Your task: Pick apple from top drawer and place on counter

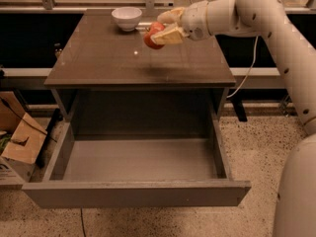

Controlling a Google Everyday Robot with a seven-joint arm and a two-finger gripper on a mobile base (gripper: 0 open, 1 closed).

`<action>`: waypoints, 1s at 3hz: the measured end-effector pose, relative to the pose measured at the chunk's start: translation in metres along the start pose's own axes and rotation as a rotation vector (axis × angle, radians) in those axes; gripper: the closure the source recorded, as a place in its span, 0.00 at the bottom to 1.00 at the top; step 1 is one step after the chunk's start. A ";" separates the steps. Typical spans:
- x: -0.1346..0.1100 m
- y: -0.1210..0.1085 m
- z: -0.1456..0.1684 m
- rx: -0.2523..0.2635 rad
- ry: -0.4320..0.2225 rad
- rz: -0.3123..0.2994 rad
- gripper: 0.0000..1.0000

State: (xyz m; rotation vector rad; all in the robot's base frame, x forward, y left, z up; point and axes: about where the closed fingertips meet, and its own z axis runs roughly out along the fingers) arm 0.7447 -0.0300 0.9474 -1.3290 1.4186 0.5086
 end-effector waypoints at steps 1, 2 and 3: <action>0.043 -0.002 0.015 0.001 0.009 0.038 1.00; 0.079 0.004 0.031 -0.014 0.008 0.083 1.00; 0.078 0.003 0.030 -0.015 0.008 0.087 1.00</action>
Offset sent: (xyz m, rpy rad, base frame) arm 0.0332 -0.0157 -0.1266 0.0410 0.1278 -0.0320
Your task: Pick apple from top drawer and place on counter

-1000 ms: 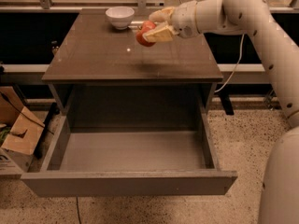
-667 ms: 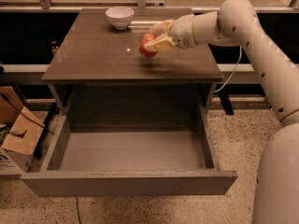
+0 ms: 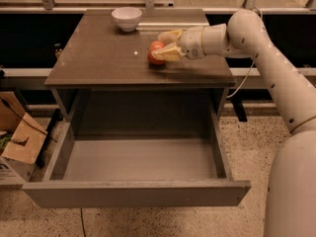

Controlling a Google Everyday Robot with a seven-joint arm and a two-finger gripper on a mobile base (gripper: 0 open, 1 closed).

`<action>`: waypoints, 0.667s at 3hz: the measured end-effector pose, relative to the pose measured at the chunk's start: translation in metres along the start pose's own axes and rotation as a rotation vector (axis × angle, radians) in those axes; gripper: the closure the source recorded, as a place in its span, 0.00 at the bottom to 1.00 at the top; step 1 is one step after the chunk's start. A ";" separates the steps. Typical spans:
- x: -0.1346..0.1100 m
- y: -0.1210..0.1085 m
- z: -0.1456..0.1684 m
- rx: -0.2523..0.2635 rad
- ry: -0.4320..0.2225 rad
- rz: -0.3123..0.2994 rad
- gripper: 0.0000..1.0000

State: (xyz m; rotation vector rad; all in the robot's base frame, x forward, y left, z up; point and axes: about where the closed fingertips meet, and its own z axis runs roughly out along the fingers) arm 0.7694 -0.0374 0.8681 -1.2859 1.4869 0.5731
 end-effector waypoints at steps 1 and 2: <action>-0.004 -0.001 -0.001 0.000 0.000 0.000 0.85; -0.004 -0.001 -0.001 0.000 0.000 0.000 0.54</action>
Offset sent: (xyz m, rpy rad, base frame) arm 0.0000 0.0000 0.0038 0.0000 0.0000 0.0000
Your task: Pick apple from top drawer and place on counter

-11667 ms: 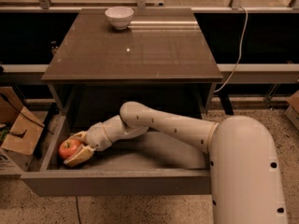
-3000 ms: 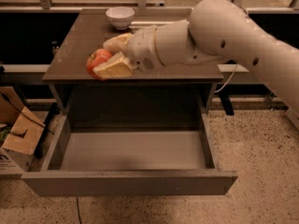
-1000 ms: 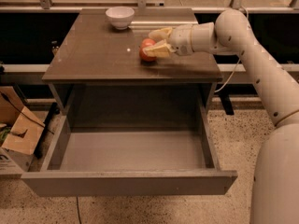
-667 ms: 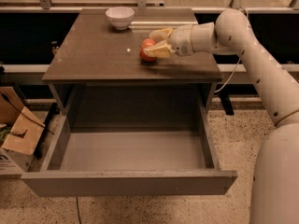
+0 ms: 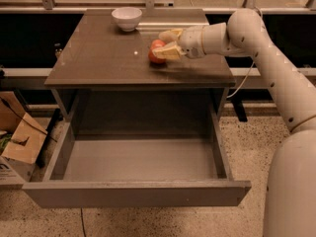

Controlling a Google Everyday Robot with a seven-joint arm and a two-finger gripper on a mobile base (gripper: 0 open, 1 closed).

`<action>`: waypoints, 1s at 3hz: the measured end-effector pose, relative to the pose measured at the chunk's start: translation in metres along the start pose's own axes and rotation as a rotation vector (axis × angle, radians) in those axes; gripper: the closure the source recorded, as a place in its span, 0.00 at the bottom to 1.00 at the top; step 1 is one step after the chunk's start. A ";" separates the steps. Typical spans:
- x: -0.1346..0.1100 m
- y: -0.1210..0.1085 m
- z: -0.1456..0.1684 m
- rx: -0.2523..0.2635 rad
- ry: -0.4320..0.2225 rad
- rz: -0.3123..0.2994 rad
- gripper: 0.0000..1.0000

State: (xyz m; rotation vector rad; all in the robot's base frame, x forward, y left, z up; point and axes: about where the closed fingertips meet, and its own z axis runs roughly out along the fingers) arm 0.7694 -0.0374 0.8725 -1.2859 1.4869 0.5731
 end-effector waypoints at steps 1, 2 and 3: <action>0.000 0.000 0.000 0.000 0.000 0.000 0.31; 0.000 0.000 0.000 0.000 0.000 0.000 0.08; 0.000 0.001 0.002 -0.004 -0.001 0.000 0.00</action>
Offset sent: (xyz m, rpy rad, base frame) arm 0.0000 0.0000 0.0000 0.0000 0.0000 0.0000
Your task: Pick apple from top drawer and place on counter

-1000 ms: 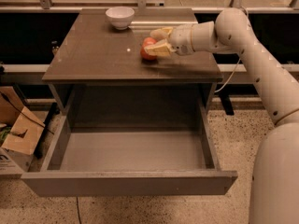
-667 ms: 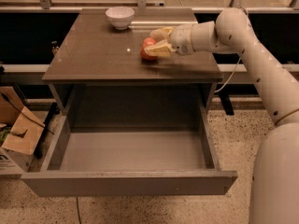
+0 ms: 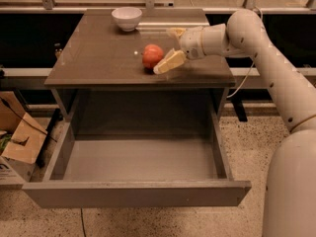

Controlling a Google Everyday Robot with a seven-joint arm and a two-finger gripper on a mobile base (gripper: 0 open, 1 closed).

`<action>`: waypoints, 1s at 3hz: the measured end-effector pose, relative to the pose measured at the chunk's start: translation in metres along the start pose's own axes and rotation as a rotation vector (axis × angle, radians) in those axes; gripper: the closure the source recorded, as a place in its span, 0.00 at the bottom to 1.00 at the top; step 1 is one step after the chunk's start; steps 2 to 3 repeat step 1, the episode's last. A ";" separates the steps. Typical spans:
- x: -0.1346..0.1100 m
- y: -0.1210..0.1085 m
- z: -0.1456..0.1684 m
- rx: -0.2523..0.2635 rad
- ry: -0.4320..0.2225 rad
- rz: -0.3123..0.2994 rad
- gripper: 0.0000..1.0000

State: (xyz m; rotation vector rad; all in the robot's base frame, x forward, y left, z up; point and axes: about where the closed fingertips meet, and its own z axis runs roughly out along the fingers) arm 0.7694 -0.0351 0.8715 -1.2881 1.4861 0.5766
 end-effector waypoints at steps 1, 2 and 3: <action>0.000 0.000 0.000 0.000 0.000 0.000 0.00; 0.000 0.000 0.000 0.000 0.000 0.000 0.00; 0.000 0.000 0.000 0.000 0.000 0.000 0.00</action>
Offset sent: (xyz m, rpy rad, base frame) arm 0.0000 0.0000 0.0000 0.0000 0.0000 0.0000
